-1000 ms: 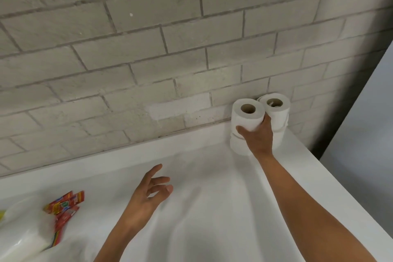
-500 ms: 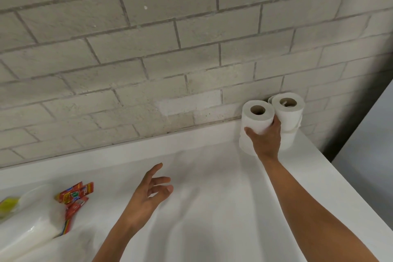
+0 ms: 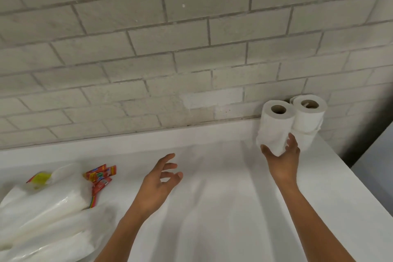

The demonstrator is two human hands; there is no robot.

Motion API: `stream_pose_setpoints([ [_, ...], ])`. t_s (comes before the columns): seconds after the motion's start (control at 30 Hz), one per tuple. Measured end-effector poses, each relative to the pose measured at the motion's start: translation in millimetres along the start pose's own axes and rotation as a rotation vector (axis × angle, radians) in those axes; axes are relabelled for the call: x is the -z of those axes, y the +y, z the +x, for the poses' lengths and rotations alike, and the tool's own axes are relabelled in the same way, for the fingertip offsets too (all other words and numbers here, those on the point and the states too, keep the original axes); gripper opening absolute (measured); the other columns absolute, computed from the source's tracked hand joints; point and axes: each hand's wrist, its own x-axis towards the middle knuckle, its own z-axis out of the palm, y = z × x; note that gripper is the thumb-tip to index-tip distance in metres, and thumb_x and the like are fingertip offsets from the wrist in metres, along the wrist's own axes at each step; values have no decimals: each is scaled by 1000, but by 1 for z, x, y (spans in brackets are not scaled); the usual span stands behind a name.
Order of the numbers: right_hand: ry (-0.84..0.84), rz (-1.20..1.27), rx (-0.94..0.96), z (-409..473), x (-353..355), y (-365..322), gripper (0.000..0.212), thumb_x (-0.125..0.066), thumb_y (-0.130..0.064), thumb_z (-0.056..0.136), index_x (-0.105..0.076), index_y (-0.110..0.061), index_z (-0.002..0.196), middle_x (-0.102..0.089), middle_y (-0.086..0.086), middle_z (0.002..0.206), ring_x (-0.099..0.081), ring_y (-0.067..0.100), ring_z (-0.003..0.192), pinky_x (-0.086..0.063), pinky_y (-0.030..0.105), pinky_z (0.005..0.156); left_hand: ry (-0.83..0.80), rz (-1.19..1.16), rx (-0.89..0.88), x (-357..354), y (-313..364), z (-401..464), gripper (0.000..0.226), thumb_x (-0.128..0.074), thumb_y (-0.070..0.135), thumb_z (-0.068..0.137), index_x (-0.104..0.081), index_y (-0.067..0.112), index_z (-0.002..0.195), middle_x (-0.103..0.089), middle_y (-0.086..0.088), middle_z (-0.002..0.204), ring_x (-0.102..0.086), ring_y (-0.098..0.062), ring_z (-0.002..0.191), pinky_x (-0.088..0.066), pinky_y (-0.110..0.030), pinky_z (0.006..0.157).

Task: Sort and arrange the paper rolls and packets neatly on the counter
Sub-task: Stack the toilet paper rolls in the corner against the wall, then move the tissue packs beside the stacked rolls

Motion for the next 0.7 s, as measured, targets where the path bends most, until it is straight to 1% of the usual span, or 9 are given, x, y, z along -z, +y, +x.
stream_pose_setpoints([
  [0.1, -71, -2, 1, -27, -1, -4, 85, -79, -30, 84, -30, -22, 153, -39, 8, 148, -43, 25, 135, -41, 41, 108, 46, 17, -25, 9, 0, -7, 49, -70, 38, 88, -49, 48, 131, -61, 21, 119, -60, -1, 107, -47, -14, 79],
  [0.17, -145, 2, 7, -48, -8, -8, 80, -78, -31, 85, -33, -25, 151, -41, 5, 148, -45, 23, 133, -42, 38, 105, 89, 26, -51, 20, -3, -17, 48, -71, 36, 89, -51, 47, 131, -59, 21, 121, -58, -2, 110, -48, -16, 83],
  [0.23, -223, -7, 19, -68, -16, -12, 77, -77, -31, 85, -36, -26, 150, -42, 3, 147, -47, 23, 130, -42, 33, 100, 126, 59, -84, 32, -7, -27, 48, -69, 36, 90, -51, 45, 133, -57, 23, 124, -55, 1, 112, -48, -18, 88],
  [0.33, -358, -25, 41, -101, -37, -25, 72, -77, -29, 85, -40, -28, 147, -45, 0, 141, -50, 19, 123, -41, 30, 92, 182, 123, -135, 59, -18, -49, 47, -66, 38, 91, -50, 46, 134, -54, 23, 127, -51, 7, 113, -45, -17, 89],
  [0.4, -432, -42, 57, -120, -52, -33, 69, -77, -28, 85, -43, -29, 145, -48, 0, 138, -51, 17, 119, -41, 29, 91, 212, 153, -148, 79, -27, -62, 46, -65, 39, 92, -50, 47, 135, -52, 23, 128, -49, 6, 116, -45, -21, 93],
  [0.5, -527, -59, 64, -149, -75, -46, 64, -77, -26, 86, -46, -29, 142, -51, 2, 136, -53, 17, 116, -44, 31, 92, 254, 197, -150, 114, -46, -78, 45, -64, 41, 91, -50, 46, 134, -50, 26, 132, -47, 0, 126, -43, -31, 104],
  [0.53, -554, -62, 63, -158, -82, -49, 63, -77, -26, 86, -46, -29, 141, -51, 2, 135, -53, 18, 117, -45, 31, 93, 274, 214, -158, 125, -52, -83, 45, -65, 40, 91, -52, 44, 134, -51, 24, 133, -48, -1, 126, -44, -32, 105],
  [0.63, -620, -67, 69, -186, -104, -59, 59, -75, -26, 87, -47, -30, 139, -52, 0, 133, -53, 18, 117, -44, 31, 92, 367, 289, -164, 161, -70, -98, 40, -68, 32, 90, -58, 38, 129, -55, 15, 127, -50, 6, 115, -45, -24, 99],
  [0.7, -662, -75, 65, -204, -121, -64, 57, -74, -29, 88, -48, -31, 138, -53, -2, 132, -53, 18, 116, -43, 30, 89, 434, 356, -100, 190, -90, -106, 40, -67, 32, 90, -58, 37, 130, -54, 11, 130, -46, -5, 122, -41, -26, 98],
])
